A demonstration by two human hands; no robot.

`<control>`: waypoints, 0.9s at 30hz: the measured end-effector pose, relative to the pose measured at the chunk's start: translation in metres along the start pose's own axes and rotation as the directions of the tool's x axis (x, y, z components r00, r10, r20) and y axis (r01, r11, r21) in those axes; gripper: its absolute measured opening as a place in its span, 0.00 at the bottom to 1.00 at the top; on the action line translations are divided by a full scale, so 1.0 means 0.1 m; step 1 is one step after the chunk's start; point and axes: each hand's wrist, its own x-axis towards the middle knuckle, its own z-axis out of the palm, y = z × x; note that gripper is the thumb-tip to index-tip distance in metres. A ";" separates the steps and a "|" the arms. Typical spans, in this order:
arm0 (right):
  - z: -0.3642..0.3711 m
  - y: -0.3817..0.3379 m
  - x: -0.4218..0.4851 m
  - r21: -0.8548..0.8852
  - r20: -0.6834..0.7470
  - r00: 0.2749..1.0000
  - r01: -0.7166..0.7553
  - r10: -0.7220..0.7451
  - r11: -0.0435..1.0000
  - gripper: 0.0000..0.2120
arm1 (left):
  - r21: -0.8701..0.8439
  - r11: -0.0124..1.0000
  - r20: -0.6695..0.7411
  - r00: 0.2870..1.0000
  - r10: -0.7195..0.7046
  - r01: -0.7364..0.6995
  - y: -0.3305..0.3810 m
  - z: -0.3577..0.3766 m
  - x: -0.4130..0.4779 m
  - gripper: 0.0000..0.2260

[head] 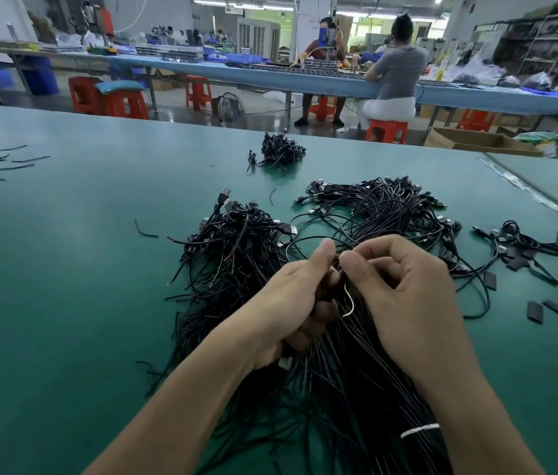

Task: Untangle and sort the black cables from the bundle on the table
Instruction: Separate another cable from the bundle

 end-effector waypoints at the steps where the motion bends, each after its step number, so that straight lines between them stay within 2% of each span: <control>1: -0.02 0.00 0.00 0.000 0.020 0.998 -0.060 0.060 0.998 0.13 | 0.029 0.999 -0.046 0.998 0.046 -0.044 0.00 -0.03 0.01 0.25; 3: -0.10 0.02 -0.01 -0.075 0.074 0.981 -0.172 0.178 0.982 0.25 | 0.087 0.985 -0.169 0.972 0.161 -0.148 0.01 -0.11 0.03 0.25; 5: -0.17 0.01 -0.04 -0.305 0.183 0.942 -0.219 0.282 0.927 0.31 | 0.160 0.951 -0.298 0.906 0.300 -0.263 0.01 -0.18 0.05 0.25; 8: -0.09 0.04 -0.10 -0.582 0.382 0.815 -0.154 0.436 0.798 0.28 | 0.442 0.838 -0.404 0.763 0.505 -0.320 0.00 -0.23 0.07 0.27; 10: 0.04 0.09 -0.15 -0.663 0.420 0.759 -0.119 0.498 0.740 0.27 | 0.611 0.746 -0.400 0.711 0.578 -0.263 -0.03 -0.21 0.07 0.28; 11: 0.10 0.10 -0.17 -0.681 0.421 0.747 -0.115 0.514 0.724 0.26 | 0.642 0.727 -0.403 0.699 0.591 -0.244 -0.04 -0.20 0.06 0.27; 14: 0.21 0.11 -0.23 -0.700 0.438 0.724 -0.097 0.533 0.708 0.25 | 0.636 0.738 -0.401 0.721 0.566 -0.225 -0.07 -0.18 0.08 0.28; 18: 0.24 0.11 -0.24 -0.713 0.449 0.713 -0.076 0.538 0.697 0.17 | 0.636 0.758 -0.430 0.748 0.505 -0.146 -0.10 -0.19 0.11 0.27; 27: 0.06 0.08 -0.17 -0.679 0.424 0.778 -0.064 0.463 0.731 0.13 | 0.623 0.749 -0.404 0.727 0.554 -0.225 -0.11 -0.22 0.13 0.26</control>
